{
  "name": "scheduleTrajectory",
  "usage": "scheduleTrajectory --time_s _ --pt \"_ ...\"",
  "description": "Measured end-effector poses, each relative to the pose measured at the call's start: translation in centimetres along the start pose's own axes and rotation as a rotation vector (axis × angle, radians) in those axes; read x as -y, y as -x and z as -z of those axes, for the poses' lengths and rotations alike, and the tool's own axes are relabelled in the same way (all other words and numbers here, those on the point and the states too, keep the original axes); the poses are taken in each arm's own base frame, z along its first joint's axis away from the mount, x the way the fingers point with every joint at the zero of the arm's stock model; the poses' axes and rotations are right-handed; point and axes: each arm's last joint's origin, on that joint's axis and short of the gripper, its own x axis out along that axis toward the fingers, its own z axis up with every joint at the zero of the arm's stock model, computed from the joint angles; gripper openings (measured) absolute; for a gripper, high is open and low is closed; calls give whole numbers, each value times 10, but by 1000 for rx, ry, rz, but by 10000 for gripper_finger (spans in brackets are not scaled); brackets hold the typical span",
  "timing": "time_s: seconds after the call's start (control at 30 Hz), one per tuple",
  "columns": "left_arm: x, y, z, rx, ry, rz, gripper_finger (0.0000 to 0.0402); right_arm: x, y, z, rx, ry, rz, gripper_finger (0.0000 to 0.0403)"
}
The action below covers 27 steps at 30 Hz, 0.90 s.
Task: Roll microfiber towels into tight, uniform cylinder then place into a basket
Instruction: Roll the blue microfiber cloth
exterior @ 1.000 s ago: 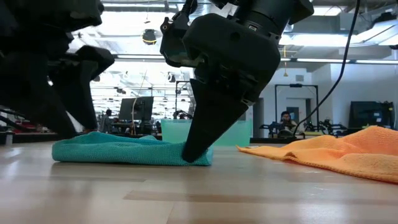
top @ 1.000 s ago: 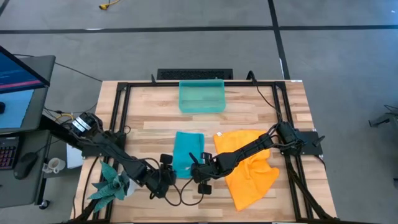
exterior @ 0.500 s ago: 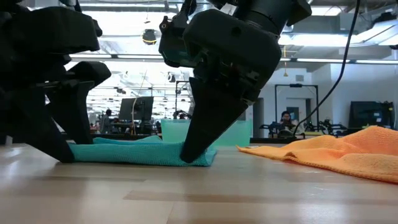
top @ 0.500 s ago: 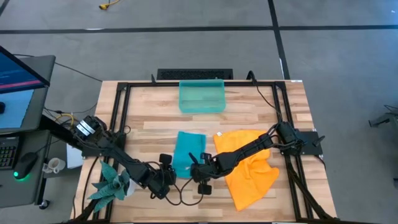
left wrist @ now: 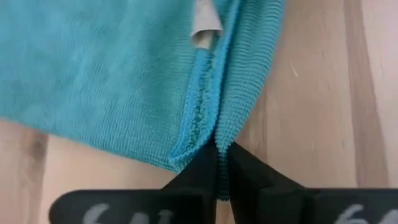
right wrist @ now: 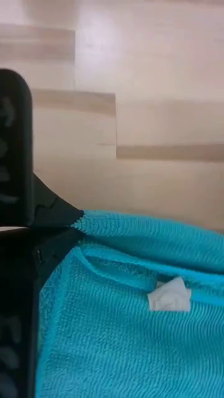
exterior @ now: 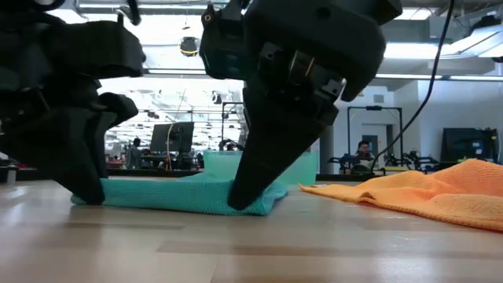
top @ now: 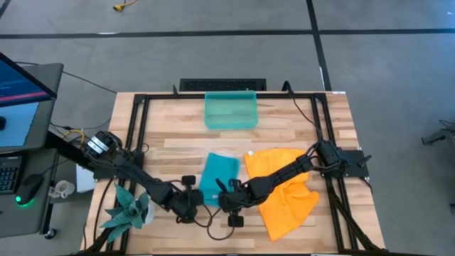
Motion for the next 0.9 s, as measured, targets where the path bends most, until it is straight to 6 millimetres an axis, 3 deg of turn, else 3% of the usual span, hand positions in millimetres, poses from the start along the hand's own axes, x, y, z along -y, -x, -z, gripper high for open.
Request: scheduleTrajectory --time_s 0.27,0.47,0.9 --pt "10 25 -23 -83 246 299 4 -21 0 0 8 35 -168 7" --pt "5 31 -35 -205 478 433 5 -30 3 -3 5 27 -217 7" --pt "-38 15 -38 -335 684 294 3 -25 5 -9 22 7 -200 7"
